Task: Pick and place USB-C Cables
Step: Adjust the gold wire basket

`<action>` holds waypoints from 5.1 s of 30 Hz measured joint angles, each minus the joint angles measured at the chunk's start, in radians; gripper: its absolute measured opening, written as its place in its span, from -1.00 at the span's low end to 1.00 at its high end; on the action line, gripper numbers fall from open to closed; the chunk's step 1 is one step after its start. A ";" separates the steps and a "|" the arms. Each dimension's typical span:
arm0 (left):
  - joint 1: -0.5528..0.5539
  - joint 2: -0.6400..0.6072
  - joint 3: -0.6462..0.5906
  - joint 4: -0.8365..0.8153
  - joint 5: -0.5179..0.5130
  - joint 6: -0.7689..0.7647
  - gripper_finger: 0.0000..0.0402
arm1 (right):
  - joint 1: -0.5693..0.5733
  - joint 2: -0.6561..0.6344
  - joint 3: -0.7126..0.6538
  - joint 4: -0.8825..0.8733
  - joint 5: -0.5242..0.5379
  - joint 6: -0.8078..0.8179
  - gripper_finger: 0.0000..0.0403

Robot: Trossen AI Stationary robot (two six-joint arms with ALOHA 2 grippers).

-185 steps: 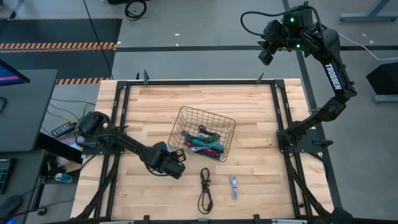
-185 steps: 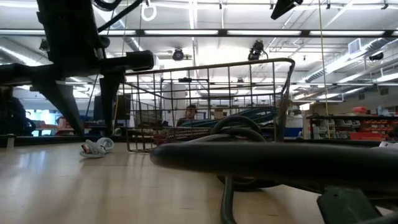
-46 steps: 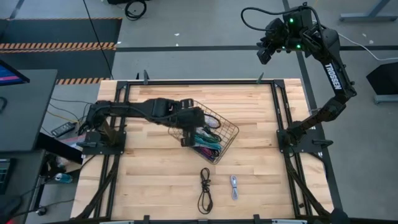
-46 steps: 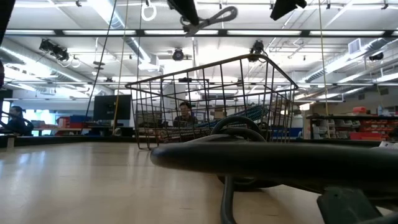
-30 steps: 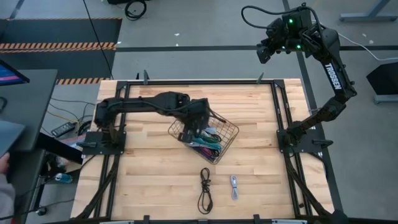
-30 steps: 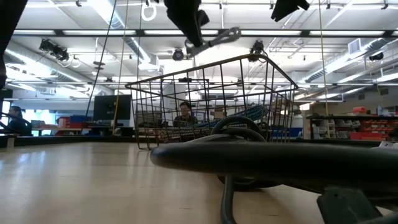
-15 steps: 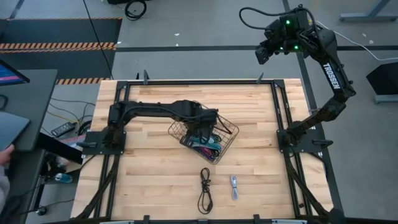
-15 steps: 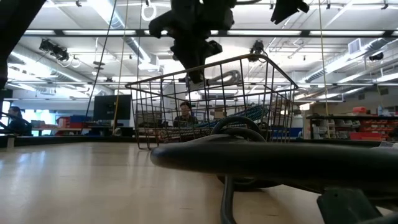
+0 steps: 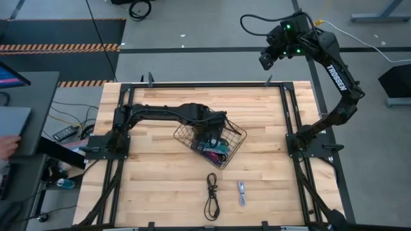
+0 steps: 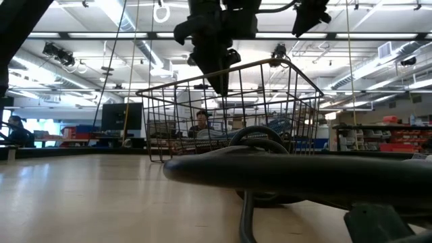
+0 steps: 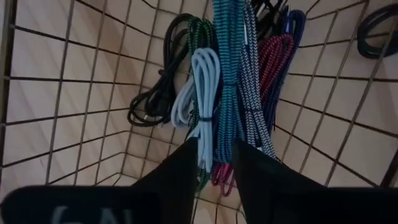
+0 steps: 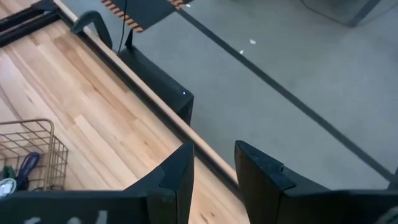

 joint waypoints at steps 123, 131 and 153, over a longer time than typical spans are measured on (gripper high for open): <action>-0.295 -0.266 0.049 -0.450 -0.832 -1.526 -0.20 | 0.407 -0.053 -0.416 -0.191 -0.284 0.151 -0.41; -0.262 -0.267 0.049 -0.450 -0.869 -1.476 -0.20 | 0.580 -0.029 -0.425 0.042 -0.067 0.177 -0.38; -0.243 -0.266 0.049 -0.451 -0.869 -1.452 -0.20 | 0.653 -0.027 -0.840 0.374 -0.044 0.322 -0.12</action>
